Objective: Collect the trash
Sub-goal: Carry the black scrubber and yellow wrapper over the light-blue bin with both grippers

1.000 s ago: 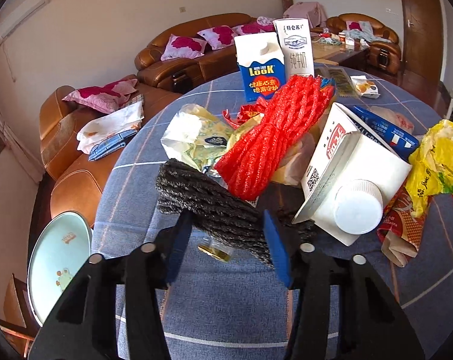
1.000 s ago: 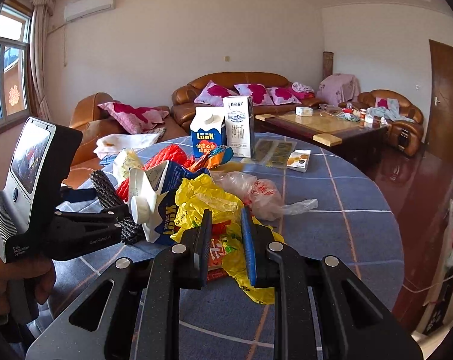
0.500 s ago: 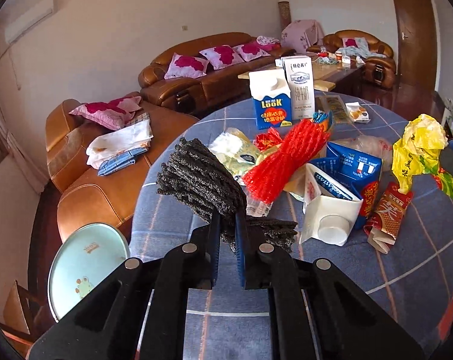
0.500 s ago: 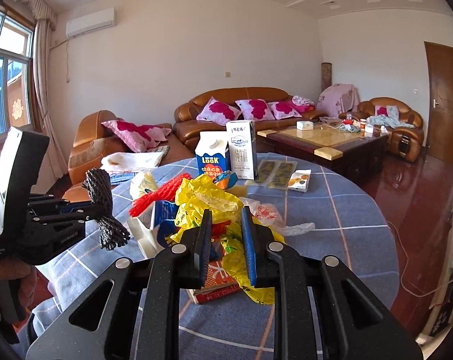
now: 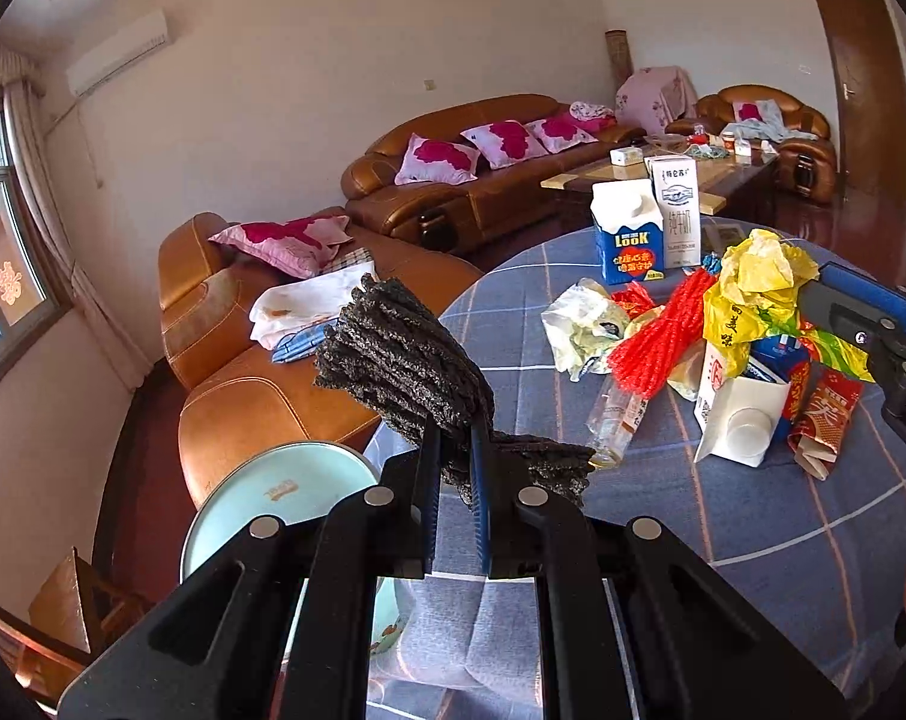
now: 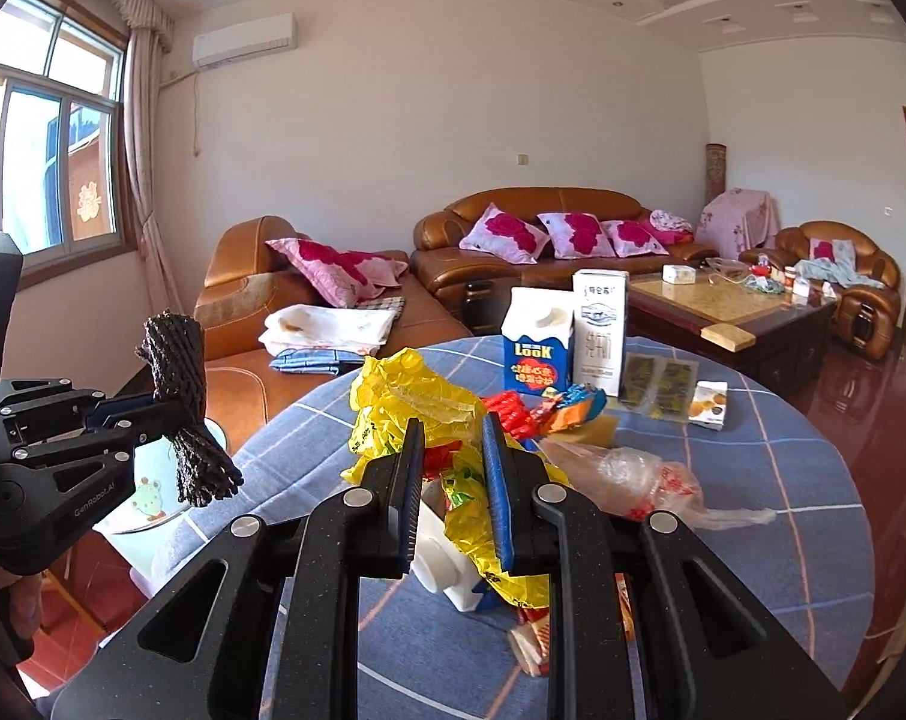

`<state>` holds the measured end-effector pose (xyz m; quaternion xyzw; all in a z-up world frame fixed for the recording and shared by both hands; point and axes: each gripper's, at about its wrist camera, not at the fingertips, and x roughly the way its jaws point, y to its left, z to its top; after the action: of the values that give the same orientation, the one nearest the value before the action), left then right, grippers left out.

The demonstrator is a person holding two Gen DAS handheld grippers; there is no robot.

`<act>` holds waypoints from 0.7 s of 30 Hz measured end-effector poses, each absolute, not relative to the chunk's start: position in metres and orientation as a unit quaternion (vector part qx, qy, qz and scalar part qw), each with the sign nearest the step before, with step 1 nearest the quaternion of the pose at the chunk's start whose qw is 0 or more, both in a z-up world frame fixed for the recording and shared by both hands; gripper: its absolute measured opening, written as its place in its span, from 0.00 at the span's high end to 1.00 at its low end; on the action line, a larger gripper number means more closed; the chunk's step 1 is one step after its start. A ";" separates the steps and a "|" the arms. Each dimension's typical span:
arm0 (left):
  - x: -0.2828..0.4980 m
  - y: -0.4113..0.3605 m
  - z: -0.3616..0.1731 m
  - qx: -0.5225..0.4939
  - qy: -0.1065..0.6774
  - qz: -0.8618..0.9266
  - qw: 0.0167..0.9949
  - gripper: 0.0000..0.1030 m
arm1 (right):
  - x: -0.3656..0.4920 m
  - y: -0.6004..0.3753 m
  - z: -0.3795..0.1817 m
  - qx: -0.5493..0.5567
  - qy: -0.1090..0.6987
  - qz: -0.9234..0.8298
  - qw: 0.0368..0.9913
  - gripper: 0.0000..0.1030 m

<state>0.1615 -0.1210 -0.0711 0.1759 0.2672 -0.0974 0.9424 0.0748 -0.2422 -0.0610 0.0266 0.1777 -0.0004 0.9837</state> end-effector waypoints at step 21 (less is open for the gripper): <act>0.174 -0.041 -0.072 0.175 0.274 -0.005 0.946 0.91 | 0.144 -0.162 -0.064 -0.030 0.195 0.084 0.977 0.81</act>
<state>0.1738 -0.0415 -0.0722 0.1749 0.2736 -0.0047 0.9458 0.1440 -0.1617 -0.0644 -0.0301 0.1954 0.0844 0.9766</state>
